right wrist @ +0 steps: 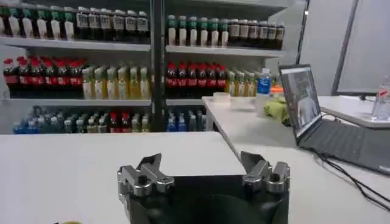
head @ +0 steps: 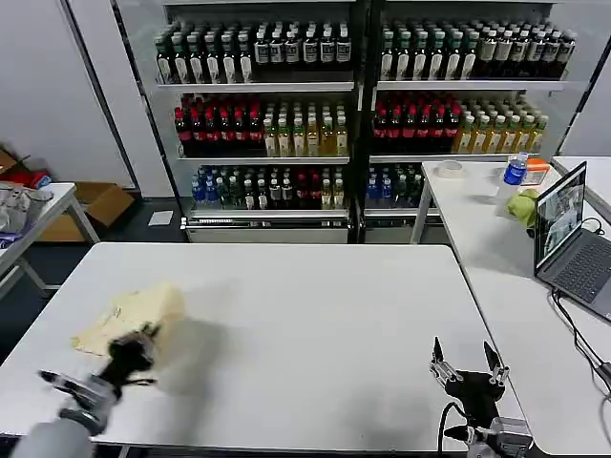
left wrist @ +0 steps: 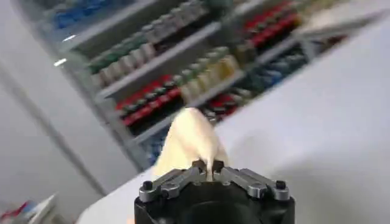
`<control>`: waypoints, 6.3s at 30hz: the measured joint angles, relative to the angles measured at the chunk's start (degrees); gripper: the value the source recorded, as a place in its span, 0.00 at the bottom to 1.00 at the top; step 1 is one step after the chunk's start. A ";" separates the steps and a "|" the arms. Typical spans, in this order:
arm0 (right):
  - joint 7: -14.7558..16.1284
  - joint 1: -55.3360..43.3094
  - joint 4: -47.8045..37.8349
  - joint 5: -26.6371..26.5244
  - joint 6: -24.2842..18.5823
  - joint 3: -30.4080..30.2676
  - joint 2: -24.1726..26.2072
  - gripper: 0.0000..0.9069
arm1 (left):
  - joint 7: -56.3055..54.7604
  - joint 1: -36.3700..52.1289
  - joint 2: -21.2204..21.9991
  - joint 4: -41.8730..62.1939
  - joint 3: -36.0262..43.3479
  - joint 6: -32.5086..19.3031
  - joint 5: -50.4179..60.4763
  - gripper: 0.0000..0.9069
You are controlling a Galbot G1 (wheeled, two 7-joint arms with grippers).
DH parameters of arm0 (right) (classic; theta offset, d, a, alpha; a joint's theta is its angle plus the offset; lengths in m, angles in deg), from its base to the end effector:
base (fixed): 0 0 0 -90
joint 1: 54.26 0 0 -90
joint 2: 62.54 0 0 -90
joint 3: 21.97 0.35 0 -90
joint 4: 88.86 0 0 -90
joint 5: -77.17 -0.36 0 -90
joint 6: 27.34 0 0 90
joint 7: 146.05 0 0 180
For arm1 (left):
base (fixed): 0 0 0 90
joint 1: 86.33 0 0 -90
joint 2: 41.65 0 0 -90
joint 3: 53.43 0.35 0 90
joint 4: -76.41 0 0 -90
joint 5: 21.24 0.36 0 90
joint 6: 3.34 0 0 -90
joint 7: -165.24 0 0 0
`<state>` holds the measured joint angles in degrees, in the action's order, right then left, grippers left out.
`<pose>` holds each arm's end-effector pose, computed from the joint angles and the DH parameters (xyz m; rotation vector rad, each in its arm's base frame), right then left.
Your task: Fold and organize the clothes.
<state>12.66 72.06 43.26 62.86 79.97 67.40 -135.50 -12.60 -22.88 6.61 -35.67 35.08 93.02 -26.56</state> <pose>0.1532 -0.0290 -0.2425 -0.2360 -2.9091 0.0705 0.2293 0.1494 -0.2872 -0.4020 -2.7913 -0.8627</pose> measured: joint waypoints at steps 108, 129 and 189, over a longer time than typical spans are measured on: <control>-10.50 -38.57 -34.70 -33.77 9.83 -27.06 -19.24 0.00 | -12.75 -3.26 12.53 -20.56 -3.11 12.75 -37.46 1.00; -9.07 -40.61 -33.74 -33.08 10.77 -24.74 -19.24 0.00 | -12.81 -2.85 12.83 -20.09 -2.42 12.73 -37.76 1.00; 1.53 -38.88 -31.93 -14.72 7.99 -17.22 -2.33 1.00 | -12.67 -0.03 12.09 -17.39 -1.25 12.71 -37.70 1.00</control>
<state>14.19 33.18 11.33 48.14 87.96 50.18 -137.83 -25.27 -22.91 18.70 -53.06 33.83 105.73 -64.27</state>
